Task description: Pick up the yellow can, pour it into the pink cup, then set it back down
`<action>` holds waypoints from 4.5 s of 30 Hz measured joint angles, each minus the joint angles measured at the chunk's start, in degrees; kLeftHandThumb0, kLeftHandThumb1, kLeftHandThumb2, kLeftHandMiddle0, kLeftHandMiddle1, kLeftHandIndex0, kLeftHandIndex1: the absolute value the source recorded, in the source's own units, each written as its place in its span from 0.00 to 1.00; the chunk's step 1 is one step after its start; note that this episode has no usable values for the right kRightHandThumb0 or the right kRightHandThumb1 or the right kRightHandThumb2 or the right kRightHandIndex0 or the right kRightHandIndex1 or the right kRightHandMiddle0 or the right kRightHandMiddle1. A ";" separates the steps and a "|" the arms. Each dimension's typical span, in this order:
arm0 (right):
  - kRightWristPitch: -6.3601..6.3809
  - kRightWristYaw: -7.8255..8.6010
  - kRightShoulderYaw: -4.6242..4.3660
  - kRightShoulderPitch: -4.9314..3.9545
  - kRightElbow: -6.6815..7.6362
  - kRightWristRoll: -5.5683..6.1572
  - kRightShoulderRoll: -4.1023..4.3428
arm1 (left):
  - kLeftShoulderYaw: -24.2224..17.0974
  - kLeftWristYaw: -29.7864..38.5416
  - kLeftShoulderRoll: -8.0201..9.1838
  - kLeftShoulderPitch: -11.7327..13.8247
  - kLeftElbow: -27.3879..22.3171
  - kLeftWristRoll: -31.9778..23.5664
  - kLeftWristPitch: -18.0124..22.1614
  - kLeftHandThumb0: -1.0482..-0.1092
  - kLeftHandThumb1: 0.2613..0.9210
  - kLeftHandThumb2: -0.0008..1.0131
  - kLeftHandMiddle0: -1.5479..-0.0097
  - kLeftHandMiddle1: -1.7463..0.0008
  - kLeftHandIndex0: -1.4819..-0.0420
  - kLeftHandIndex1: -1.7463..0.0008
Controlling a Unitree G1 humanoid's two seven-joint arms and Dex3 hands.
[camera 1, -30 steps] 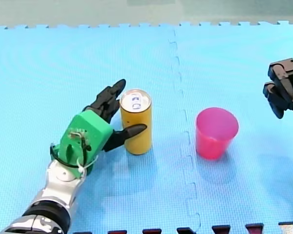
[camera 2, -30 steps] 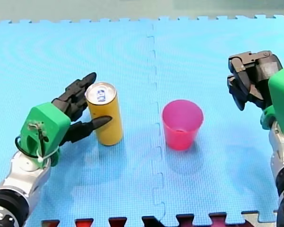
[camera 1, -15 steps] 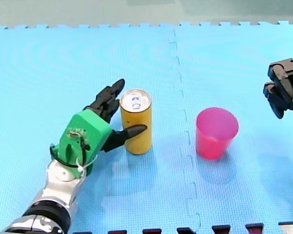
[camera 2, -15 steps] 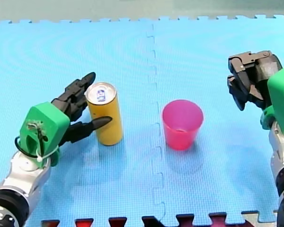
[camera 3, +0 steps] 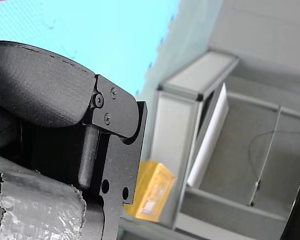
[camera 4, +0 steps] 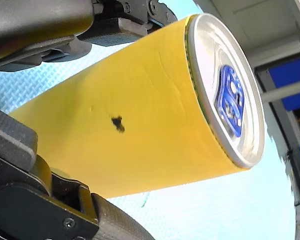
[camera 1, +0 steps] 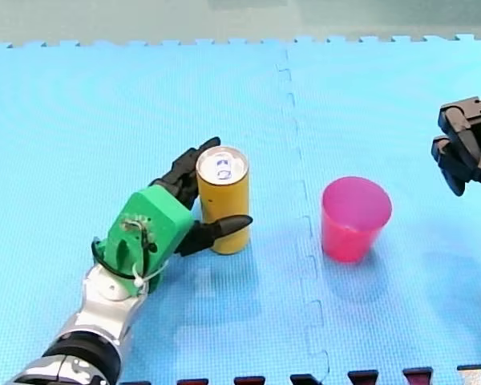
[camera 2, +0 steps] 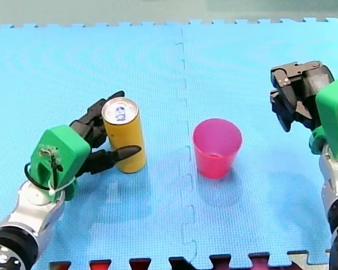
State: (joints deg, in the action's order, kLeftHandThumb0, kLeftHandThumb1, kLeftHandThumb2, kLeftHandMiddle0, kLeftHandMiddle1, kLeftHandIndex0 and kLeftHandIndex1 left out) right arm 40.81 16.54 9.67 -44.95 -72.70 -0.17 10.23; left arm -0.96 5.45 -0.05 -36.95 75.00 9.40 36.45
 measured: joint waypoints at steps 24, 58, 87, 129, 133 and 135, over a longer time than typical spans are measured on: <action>-0.19 0.52 0.26 0.00 0.08 0.16 -0.36 | 0.38 0.65 -0.97 -0.23 -0.26 -0.53 -0.93 0.06 0.66 0.00 0.85 1.00 0.88 1.00; -0.50 0.68 0.16 0.00 0.16 0.50 -0.12 | -0.66 -0.52 -0.14 0.00 -0.37 -1.03 -0.17 0.17 0.65 0.00 0.80 0.99 0.85 1.00; 0.41 -1.17 -0.65 0.80 0.57 -0.54 -0.10 | 0.39 -1.45 -0.29 -0.76 -0.33 0.11 -1.77 0.18 0.66 0.00 0.78 1.00 0.84 1.00; 0.68 -1.51 -1.38 1.15 0.77 -0.99 0.07 | 2.34 -15.83 -0.36 -0.63 0.04 3.33 -0.85 0.67 0.84 0.00 0.16 0.96 0.21 0.99; 0.68 -1.23 -1.28 1.10 0.75 -0.88 0.05 | 1.50 -13.98 -0.36 -0.63 0.03 2.25 -1.00 0.69 0.84 0.00 0.16 0.96 0.21 0.99; 0.68 -1.14 -1.21 1.07 0.73 -0.76 0.04 | 1.17 -13.16 -0.37 -0.63 0.04 1.70 -1.10 0.69 0.83 0.00 0.16 0.97 0.21 0.99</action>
State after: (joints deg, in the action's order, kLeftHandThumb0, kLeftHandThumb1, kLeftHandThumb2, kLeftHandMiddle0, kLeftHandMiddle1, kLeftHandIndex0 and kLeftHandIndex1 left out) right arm 41.49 15.40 8.46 -43.88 -71.97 -0.93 10.27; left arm 0.21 -7.72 -0.42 -37.57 75.03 11.10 35.35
